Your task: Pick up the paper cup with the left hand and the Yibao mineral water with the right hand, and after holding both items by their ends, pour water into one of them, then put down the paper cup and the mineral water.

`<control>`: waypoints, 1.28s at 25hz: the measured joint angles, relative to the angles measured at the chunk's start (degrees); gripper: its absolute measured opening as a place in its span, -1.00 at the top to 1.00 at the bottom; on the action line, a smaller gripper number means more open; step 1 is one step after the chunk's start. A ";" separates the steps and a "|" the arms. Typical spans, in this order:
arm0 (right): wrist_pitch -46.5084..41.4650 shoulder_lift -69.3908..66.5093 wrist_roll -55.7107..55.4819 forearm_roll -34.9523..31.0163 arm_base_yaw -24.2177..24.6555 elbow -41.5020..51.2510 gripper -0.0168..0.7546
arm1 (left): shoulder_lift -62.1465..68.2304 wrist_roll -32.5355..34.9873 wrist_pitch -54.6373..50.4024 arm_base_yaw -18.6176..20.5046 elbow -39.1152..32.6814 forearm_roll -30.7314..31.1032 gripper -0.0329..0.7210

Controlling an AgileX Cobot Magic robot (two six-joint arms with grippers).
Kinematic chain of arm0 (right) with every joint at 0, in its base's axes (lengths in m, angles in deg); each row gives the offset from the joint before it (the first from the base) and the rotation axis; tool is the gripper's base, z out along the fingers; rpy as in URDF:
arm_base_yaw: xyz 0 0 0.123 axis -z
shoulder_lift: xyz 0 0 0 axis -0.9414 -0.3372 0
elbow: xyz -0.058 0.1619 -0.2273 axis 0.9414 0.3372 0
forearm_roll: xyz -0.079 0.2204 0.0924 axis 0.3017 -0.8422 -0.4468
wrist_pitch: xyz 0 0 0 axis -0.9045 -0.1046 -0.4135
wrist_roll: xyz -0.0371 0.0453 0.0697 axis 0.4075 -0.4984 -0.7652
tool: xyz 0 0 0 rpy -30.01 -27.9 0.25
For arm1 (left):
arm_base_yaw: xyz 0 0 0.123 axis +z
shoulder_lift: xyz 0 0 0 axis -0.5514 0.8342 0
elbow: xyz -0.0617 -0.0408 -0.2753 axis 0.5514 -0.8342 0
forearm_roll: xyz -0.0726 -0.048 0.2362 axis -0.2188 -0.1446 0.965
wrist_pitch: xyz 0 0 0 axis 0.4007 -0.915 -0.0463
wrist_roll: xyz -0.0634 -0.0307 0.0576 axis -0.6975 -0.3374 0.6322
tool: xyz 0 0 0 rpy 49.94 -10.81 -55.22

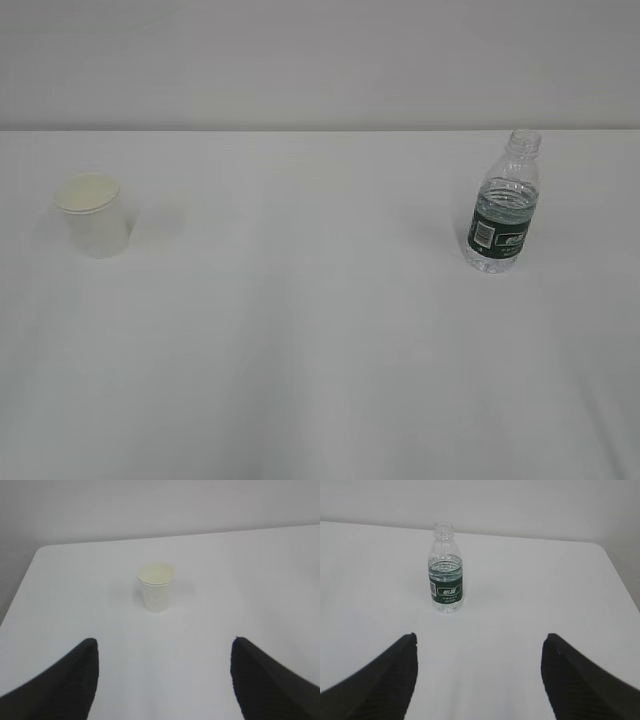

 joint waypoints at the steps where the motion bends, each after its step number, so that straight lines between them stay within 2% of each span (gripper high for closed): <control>1: 0.00 0.00 0.00 -0.07 0.00 0.32 -0.56 | -0.01 0.00 0.46 0.00 -0.61 0.00 -0.65; 15: 6.03 -7.90 0.00 -0.07 0.00 1.30 -0.56 | 0.20 0.00 6.11 0.00 -4.11 -0.29 -0.64; 22: 14.28 -12.41 0.11 -0.07 0.00 5.30 -0.56 | 0.20 0.00 10.24 0.00 -6.06 -0.29 -0.63; 32: 18.19 -16.43 0.11 -0.07 0.00 5.39 -0.56 | 1.75 0.00 14.53 0.00 -7.44 -0.29 -0.63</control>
